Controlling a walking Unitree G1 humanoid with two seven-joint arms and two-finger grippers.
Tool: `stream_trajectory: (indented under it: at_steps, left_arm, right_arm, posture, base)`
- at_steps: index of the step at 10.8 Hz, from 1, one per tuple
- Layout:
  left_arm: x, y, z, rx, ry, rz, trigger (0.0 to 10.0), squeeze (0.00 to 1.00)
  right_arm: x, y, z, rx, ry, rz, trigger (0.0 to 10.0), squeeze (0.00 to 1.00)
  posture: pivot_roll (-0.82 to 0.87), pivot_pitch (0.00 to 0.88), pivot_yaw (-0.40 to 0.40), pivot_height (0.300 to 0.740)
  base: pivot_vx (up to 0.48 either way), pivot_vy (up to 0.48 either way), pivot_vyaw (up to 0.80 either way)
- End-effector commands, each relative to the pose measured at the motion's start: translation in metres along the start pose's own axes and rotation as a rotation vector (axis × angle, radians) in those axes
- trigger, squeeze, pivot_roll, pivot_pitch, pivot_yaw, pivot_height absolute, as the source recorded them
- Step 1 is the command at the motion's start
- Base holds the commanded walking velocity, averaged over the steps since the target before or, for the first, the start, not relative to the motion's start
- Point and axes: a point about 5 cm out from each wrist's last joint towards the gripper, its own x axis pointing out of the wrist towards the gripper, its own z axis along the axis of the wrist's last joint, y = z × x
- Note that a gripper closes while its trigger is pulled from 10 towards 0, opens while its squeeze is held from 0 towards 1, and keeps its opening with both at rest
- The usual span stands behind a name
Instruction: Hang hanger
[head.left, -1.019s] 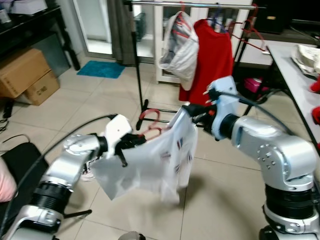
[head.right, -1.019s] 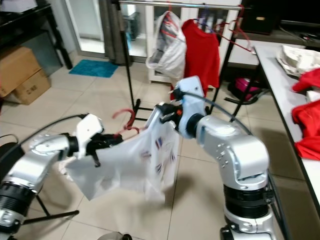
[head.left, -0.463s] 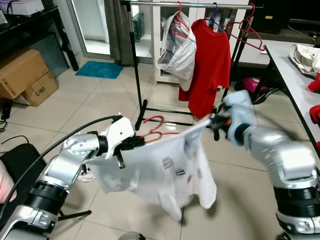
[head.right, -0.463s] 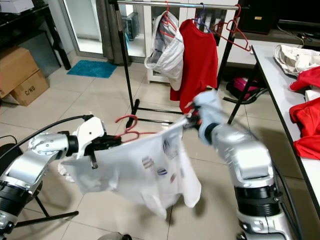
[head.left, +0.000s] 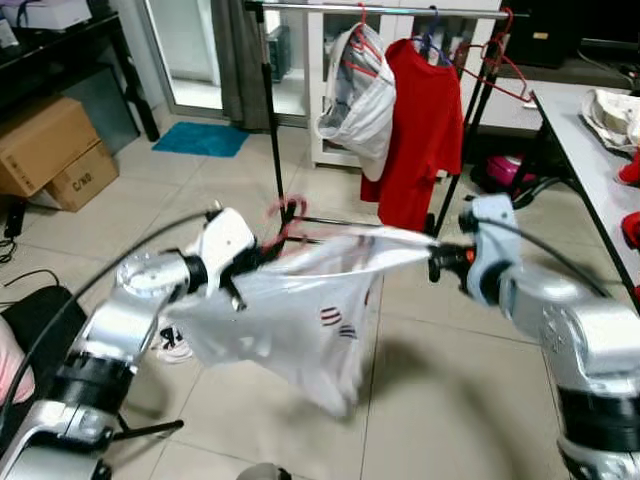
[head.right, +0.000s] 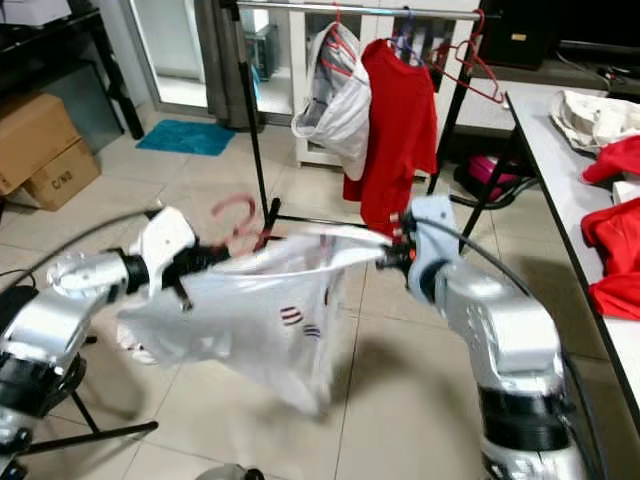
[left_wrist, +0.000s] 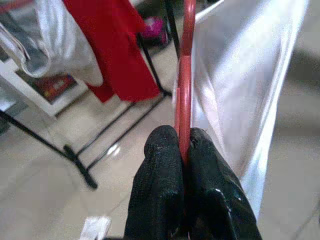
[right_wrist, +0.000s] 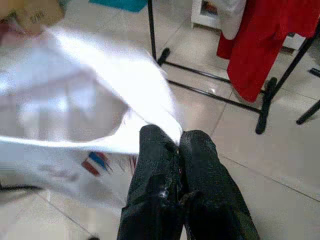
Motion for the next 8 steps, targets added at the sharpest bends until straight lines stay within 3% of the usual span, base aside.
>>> stream_trajectory:
  at_steps: [1,2,3,4,7,8]
  left_arm:
    - [-0.006,0.013,0.012,0.001,-0.036,0.050,0.0,0.00]
    - [-0.007,0.018,0.011,0.009,-0.022,0.073,0.0,0.00]
    - [-0.009,0.025,0.004,0.037,0.035,0.101,0.0,0.00]
    - [-0.009,0.029,0.002,0.027,0.046,0.121,0.0,0.00]
    - [-0.005,0.020,0.012,0.013,-0.023,0.002,0.0,0.00]
    - [-0.006,0.015,0.016,0.008,-0.058,-0.067,0.0,0.00]
  right_arm:
    - [-0.003,-0.003,-0.004,-0.024,0.018,-0.017,0.0,0.00]
    - [-0.006,0.005,-0.004,-0.021,0.000,0.045,0.0,0.00]
    - [-0.013,0.028,0.003,-0.002,-0.060,0.235,0.0,0.00]
    - [-0.021,0.044,0.003,-0.045,-0.068,0.367,0.0,0.00]
    - [-0.017,0.054,0.005,-0.061,-0.089,0.378,0.0,0.00]
    - [-0.015,0.056,0.005,-0.057,-0.099,0.367,4.8,0.00]
  posture:
    - [-0.08,0.000,0.055,0.740]
    - [-0.09,0.000,0.055,0.740]
    - [-0.08,0.000,0.055,0.740]
    - [-0.09,0.000,0.056,0.740]
    - [-0.08,0.000,0.056,0.740]
    - [-0.08,0.000,0.056,0.740]
  base:
    - [0.000,0.000,0.00]
    - [0.000,0.000,0.00]
    - [0.000,0.000,0.00]
    - [0.000,0.000,0.00]
    - [0.000,0.000,0.00]
    - [0.000,0.000,0.00]
